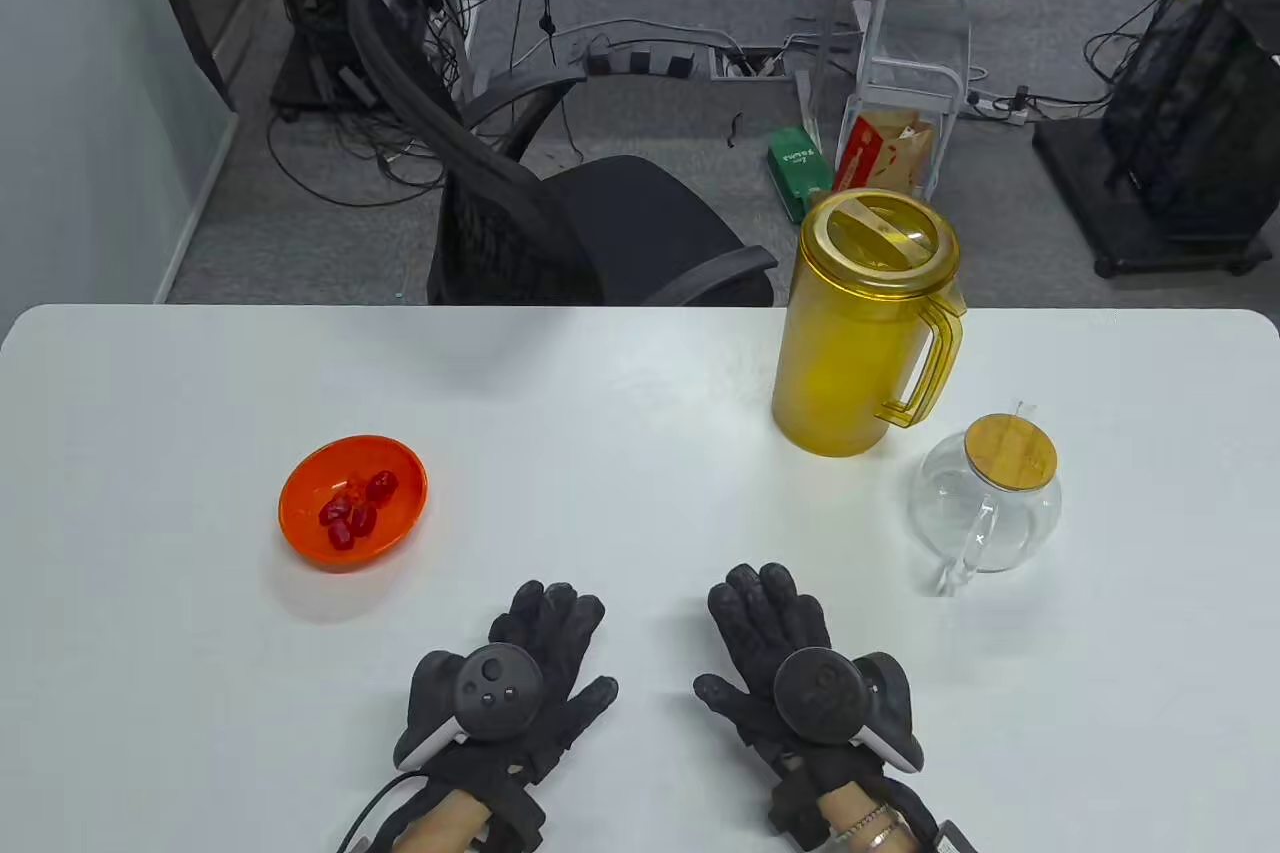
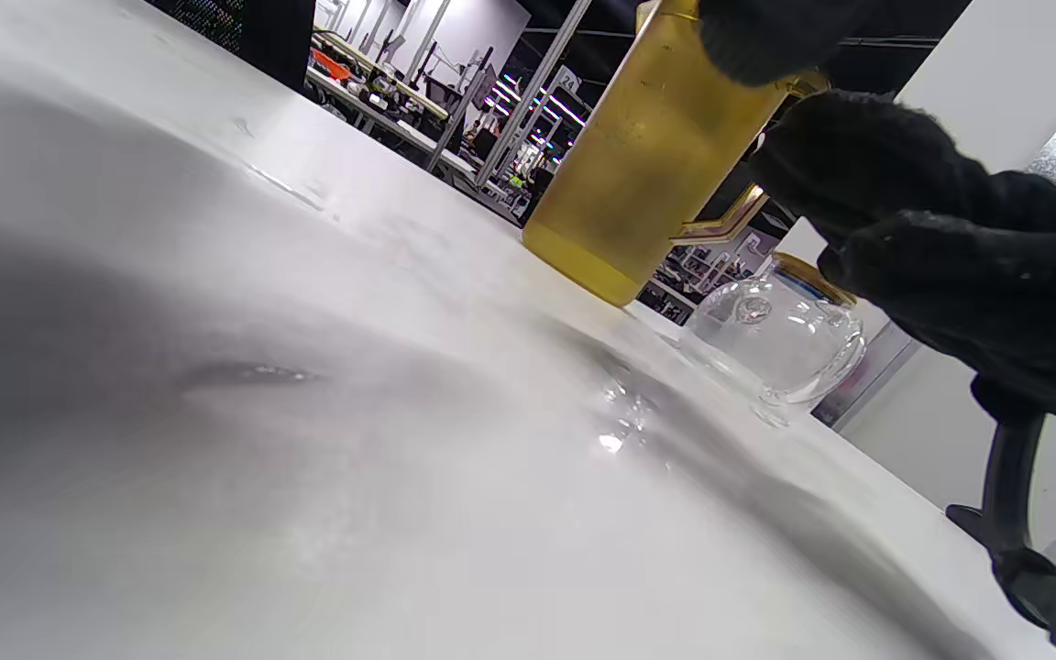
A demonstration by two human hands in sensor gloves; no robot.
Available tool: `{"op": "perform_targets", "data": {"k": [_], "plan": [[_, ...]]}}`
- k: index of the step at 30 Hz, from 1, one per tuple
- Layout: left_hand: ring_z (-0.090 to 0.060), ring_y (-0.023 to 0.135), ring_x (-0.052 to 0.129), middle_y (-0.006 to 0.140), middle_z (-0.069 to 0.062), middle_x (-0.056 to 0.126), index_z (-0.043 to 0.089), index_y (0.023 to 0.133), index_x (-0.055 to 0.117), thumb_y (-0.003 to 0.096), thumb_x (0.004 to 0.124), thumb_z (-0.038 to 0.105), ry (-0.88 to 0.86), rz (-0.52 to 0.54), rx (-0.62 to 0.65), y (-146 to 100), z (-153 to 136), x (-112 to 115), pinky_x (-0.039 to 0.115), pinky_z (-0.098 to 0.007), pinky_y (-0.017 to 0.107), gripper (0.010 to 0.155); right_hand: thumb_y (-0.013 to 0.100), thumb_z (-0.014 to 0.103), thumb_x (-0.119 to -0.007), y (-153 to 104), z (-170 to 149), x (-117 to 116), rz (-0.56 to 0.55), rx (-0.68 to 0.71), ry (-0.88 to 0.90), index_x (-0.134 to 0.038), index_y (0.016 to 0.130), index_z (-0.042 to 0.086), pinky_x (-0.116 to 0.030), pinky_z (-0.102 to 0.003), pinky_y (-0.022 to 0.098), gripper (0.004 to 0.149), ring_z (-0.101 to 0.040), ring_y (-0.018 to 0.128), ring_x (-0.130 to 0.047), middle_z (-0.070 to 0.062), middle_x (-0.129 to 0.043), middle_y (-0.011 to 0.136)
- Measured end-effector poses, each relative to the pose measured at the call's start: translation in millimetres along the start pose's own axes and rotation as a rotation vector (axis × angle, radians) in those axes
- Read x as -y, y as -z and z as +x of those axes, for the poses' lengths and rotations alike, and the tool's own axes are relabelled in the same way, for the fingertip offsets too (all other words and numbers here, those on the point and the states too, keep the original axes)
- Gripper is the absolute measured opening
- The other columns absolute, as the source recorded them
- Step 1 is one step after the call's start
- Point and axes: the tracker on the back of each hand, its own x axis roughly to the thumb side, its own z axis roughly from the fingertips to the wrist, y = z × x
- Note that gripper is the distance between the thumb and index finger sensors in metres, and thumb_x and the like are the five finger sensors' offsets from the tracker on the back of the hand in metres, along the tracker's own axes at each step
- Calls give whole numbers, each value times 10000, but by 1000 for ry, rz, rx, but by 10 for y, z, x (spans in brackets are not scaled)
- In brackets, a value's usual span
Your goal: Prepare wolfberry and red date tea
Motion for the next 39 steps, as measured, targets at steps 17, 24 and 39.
{"op": "perform_targets", "data": {"k": [17,24,39], "plan": [[-385,1089,69,1228,-171,217,208,1145,244,613,622,530,-19,-24,-34,19,-80,20,183,-586,728,728,545,480,-797,28,-483,708,-222,-372,-114,-283,1152,178,-208,-585,771,851,-344,1086,-111,-92,-221,1222],[-391,1086,68,1227,-177,217,215,1144,238,615,621,527,-36,-32,-51,21,-109,25,187,-589,728,724,539,510,-791,40,-1021,1073,-369,-697,-259,-199,1126,48,-335,-674,722,954,-533,1030,-218,-281,-189,1167],[-393,1086,65,1227,-181,222,223,1143,234,616,621,528,-41,-29,-51,22,-118,19,187,-592,727,721,544,518,-780,167,-1502,964,-369,-1001,79,-457,1037,-130,-670,-621,527,876,-553,754,-775,-339,-745,914]]}}
